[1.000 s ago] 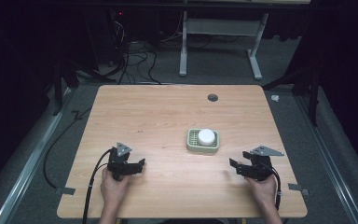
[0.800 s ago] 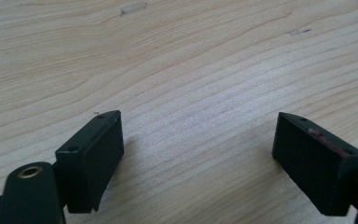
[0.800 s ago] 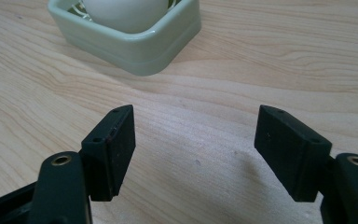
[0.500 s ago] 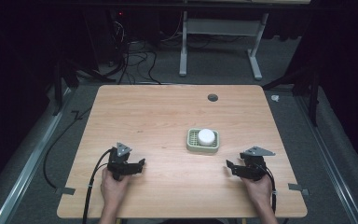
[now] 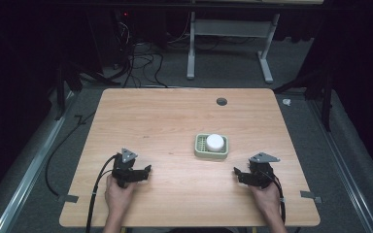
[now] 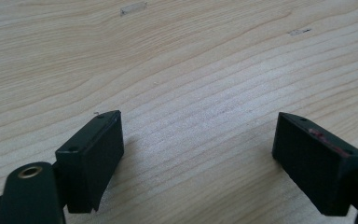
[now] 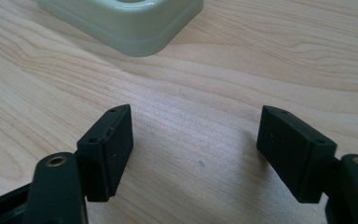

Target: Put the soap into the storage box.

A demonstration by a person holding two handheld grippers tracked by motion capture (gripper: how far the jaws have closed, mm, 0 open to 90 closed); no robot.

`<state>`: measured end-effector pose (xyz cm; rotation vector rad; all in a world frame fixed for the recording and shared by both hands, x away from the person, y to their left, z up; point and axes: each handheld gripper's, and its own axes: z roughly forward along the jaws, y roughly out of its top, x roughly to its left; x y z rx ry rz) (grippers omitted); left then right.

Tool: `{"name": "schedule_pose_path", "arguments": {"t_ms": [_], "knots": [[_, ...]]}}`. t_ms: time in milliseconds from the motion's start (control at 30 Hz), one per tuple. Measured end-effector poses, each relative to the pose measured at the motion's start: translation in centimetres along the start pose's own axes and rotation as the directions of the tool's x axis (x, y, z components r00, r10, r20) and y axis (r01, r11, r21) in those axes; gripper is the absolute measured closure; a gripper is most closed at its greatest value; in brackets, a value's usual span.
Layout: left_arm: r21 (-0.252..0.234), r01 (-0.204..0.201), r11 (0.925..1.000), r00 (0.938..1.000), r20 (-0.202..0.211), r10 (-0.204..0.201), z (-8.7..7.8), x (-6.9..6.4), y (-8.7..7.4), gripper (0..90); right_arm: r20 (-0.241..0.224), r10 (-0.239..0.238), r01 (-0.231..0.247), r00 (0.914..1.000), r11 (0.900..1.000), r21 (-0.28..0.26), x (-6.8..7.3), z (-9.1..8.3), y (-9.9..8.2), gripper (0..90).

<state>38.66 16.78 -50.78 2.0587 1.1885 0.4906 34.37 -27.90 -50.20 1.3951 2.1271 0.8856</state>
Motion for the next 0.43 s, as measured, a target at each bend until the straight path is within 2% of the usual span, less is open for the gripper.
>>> {"name": "schedule_pose_path", "arguments": {"t_ms": [433], "knots": [[-0.002, 0.002, 1.0000, 1.0000, -0.001, -0.002, 0.00, -0.02, -0.01, 17.0, -0.015, -0.001, 0.001, 0.9999, 1.0000, 0.006, -0.04, 0.05, 0.01, 23.6]]}}
